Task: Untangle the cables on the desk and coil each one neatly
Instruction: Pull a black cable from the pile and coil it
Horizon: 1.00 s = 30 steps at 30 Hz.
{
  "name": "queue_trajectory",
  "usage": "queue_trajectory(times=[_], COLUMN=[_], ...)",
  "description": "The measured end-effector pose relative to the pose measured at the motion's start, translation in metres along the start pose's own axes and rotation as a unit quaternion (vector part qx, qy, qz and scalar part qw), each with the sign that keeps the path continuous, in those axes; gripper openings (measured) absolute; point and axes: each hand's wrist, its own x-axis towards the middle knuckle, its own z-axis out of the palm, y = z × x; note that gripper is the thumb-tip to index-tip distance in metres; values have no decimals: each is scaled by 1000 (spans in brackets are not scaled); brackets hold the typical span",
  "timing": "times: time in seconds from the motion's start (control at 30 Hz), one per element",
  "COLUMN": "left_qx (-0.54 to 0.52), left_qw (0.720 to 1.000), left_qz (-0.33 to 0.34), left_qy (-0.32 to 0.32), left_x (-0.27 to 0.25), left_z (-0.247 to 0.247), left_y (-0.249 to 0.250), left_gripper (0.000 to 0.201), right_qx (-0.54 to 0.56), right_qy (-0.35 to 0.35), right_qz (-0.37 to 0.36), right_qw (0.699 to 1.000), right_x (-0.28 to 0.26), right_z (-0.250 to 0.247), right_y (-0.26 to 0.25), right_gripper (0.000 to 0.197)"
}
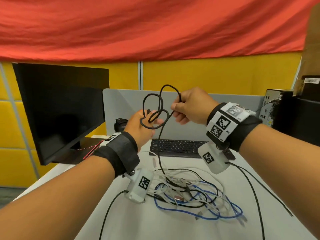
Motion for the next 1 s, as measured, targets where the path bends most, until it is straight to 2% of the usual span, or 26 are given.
queue_trajectory(times=[0.07,0.13,0.2,0.23,0.27,0.3,0.33,0.4,0.43,0.53,0.63,0.73,0.83,0.87,0.93,1.0], left_qx=[-5,10,14,3,-13,-35,-54,-76,-82,-102,-161,-176,-172,-170,-149,-121], left_qw=[1000,998,995,996,997,997,997,995,994,990,978,974,975,975,979,985], left_qz=[3,7,14,16,17,17,18,26,30,57,111,129,133,133,126,110], left_qy=[-13,-64,-93,-90,-78,-62,-49,-51,-61,-75,-65,-62,-53,-52,-53,-54], left_x=[-2,-4,-4,-2,1,5,8,11,11,11,14,18,22,23,23,22], left_z=[8,16,21,22,21,19,16,11,9,7,2,-3,-6,-6,-7,-6], left_y=[1,4,6,8,10,12,14,16,17,25,46,64,65,63,55,45], left_gripper=[17,21,25,25,25,25,26,28,28,26,22,25,25,24,23,25], right_qx=[40,85,123,137,130,100,37,-97,-136,-229,-302,-345,-370,-371,-333,-236], right_qy=[33,112,150,137,104,48,-17,-133,-164,-195,-230,-267,-307,-311,-303,-281], right_qz=[-24,-53,-62,-46,-10,37,77,81,70,72,121,134,130,125,103,80], right_qw=[998,989,979,980,986,993,996,983,974,951,917,890,867,866,887,927], right_x=[2,6,7,5,1,-5,-13,-29,-36,-42,-42,-41,-42,-42,-42,-39], right_z=[3,1,0,2,6,13,23,48,61,91,108,109,96,91,81,71], right_y=[-6,-11,-10,-5,3,14,27,51,63,93,115,126,133,133,129,118], right_gripper=[16,19,14,11,22,37,42,26,23,25,28,37,55,60,60,42])
